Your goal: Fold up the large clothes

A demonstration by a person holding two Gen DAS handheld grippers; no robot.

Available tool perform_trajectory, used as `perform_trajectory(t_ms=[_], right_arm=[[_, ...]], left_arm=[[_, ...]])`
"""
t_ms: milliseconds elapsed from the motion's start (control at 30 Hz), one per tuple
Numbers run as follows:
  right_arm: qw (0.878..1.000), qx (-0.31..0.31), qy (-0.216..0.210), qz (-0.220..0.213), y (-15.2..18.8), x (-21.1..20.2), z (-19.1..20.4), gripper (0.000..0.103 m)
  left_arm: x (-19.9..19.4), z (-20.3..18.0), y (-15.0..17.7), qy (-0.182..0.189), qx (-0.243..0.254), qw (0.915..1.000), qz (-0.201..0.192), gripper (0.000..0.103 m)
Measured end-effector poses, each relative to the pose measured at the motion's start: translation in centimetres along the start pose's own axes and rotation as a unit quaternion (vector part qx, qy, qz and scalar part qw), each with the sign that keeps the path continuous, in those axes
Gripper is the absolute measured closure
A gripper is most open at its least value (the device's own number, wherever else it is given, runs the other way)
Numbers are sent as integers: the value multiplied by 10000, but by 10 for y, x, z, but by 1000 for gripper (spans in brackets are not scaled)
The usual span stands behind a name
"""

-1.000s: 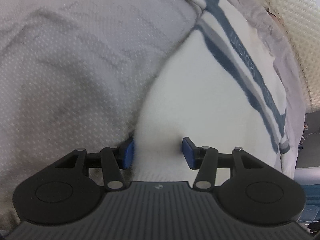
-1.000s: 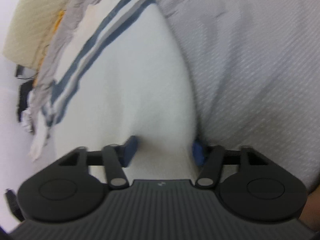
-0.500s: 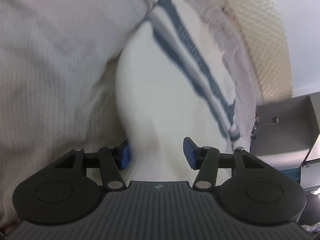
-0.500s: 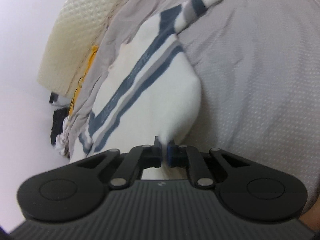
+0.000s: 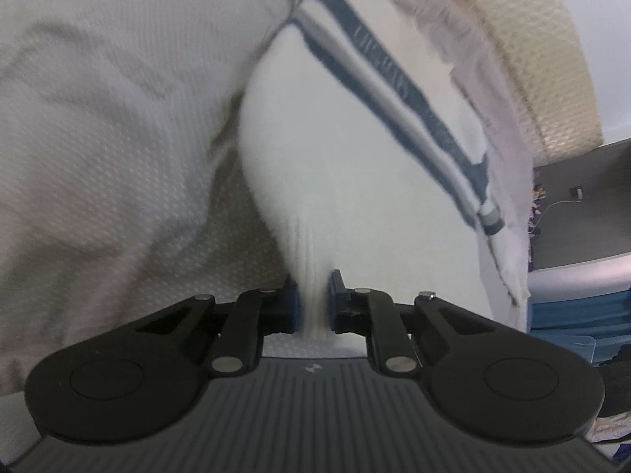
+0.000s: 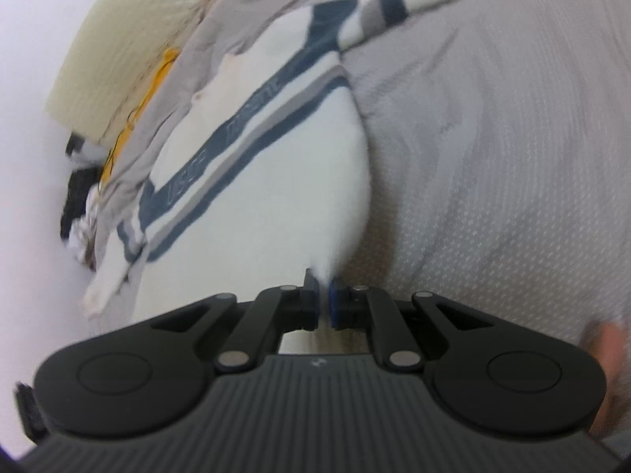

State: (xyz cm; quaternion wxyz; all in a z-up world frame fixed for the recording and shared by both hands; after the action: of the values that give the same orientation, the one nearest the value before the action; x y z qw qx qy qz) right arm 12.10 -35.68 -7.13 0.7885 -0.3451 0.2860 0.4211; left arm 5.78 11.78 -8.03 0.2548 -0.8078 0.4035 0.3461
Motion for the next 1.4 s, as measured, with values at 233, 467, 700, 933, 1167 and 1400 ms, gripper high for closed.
perform_trajectory(t_ms=[233,467,700,933,1167,1400], right_arm=[[9933,-832,715,371,9,8,22,95],[9851,-1145,1151,570,14,29,22,95],[9885,-1039,994,473,14,19,21,87],[9851,-1522,765,-221,25,-10,45,57],[9738,-1971,341,-1086,27,-38,82,57],[9493,-2497,233,-1898,18,-55,115,57]], left_arm=[[-7,-7,-1,-601,149,9980,158,88],[16,-12,1,-1183,381,9917,340,87],[8,-10,-3,-1139,337,9921,402,58],[-28,-35,11,-1140,1066,9876,-178,41],[-40,-94,31,-1011,2033,9682,-1046,41],[-38,-165,39,-830,2808,9406,-1717,41]])
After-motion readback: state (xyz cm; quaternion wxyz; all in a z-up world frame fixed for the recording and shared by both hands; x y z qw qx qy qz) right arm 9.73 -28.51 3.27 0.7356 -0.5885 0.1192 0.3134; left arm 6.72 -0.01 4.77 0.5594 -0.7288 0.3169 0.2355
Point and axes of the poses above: each gripper's, at about its wrist camera, not at the fingertips, and x roughly the way its jaws point, z to its left, y to its underside, the point moved 1 cm from there along x, roughly the way its jaws point, and after that the axes turned 7 degrees about z, right-handed, at the moved point
